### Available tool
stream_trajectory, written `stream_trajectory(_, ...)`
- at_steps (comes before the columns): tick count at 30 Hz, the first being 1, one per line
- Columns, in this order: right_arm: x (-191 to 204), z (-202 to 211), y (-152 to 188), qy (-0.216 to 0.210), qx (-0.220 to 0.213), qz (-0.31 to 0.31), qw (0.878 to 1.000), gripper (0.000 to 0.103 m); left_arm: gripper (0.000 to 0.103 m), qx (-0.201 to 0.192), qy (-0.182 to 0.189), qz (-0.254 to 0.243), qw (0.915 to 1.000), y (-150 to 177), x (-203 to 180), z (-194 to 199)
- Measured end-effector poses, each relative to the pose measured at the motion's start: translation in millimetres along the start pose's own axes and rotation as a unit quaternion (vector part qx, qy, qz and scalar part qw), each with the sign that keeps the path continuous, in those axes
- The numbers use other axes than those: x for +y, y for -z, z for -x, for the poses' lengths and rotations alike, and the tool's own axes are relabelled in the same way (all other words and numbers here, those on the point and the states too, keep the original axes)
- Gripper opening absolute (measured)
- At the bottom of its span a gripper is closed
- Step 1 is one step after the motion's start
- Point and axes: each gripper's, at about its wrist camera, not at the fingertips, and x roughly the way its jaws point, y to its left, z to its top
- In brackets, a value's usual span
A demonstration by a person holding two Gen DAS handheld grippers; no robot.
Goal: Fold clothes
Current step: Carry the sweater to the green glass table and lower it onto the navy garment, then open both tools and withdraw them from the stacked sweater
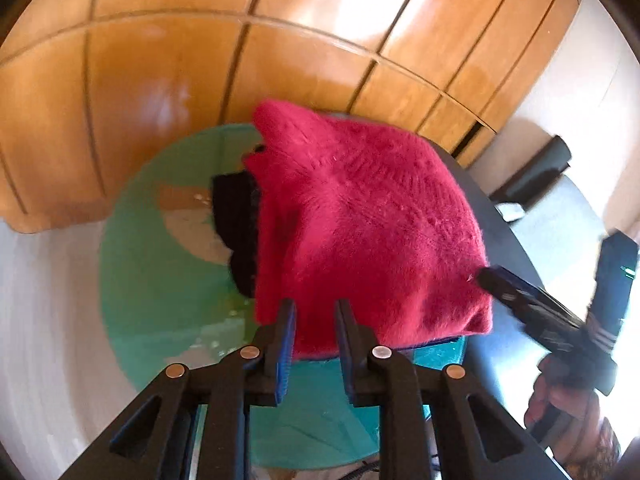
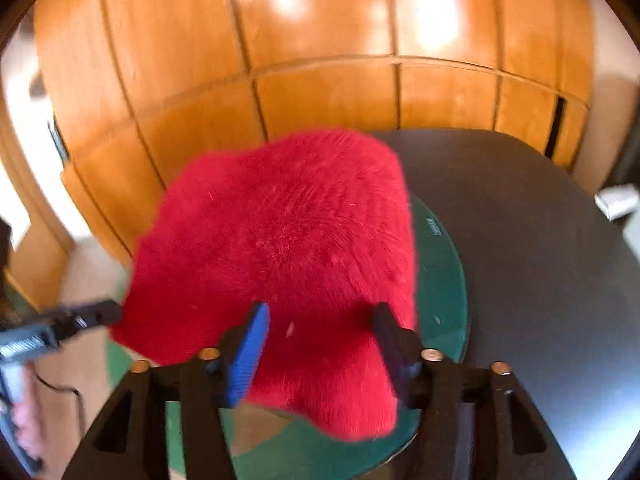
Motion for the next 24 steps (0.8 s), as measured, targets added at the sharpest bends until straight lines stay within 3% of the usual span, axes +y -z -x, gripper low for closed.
stream_trajectory(4,-8.2,41.2,22.7,0.008,-0.023,-0.04,0.999,0.077,0.02,-0.019,-0.028,-0.012,0.9994,16.2,-23.5,18.0)
stream_trajectory(13,6.4,63.9,83.0,0.07,0.027,-0.012,0.997,0.081,0.022,-0.003,-0.105,-0.021,0.9943,59.9,-74.0,33.0)
stream_trajectory(18,14.3,65.9,98.8,0.077,0.022,0.0,0.997,0.081,0.022,-0.022,-0.19,-0.07,0.979,69.4,-87.3,38.8)
stream_trajectory(24,16.7,71.9,107.1,0.071,0.015,-0.003,0.997,0.082,0.022,-0.059,-0.23,-0.097,0.9666,74.8,-97.3,45.3)
